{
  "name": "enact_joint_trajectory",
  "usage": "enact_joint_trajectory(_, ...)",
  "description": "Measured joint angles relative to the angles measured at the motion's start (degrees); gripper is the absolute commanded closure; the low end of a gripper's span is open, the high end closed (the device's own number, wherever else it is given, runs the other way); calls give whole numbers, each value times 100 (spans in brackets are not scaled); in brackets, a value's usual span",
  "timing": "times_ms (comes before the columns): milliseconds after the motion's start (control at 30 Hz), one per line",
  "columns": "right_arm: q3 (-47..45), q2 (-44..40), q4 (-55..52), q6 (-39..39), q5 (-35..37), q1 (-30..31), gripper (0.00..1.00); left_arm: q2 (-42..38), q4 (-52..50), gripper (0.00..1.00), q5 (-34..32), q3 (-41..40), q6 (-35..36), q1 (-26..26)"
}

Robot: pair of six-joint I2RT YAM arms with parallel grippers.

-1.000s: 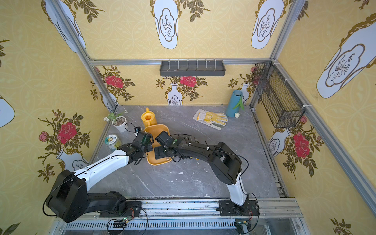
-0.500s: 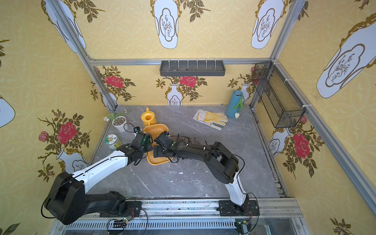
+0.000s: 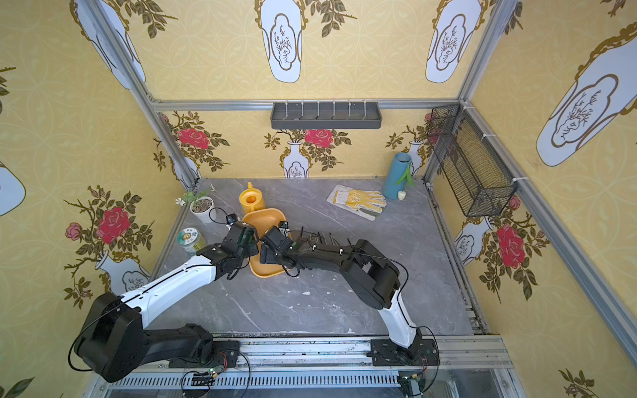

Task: Take out the screwdriver from the storage box
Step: Pick up the screwdriver from the storage box.

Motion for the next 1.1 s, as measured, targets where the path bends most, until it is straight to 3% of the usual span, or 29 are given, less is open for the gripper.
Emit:
enact_joint_trajectory(267, 20, 120, 164, 85, -98, -50, 23, 0, 24, 100, 9, 0, 2, 0)
enact_joint_trajectory(633, -4, 225, 278, 96, -315, -160, 44, -22, 7, 100, -13, 0, 4, 0)
enact_joint_trajectory(1100, 11, 321, 393, 96, -407, -232, 53, -22, -17, 100, -122, 0, -2, 9)
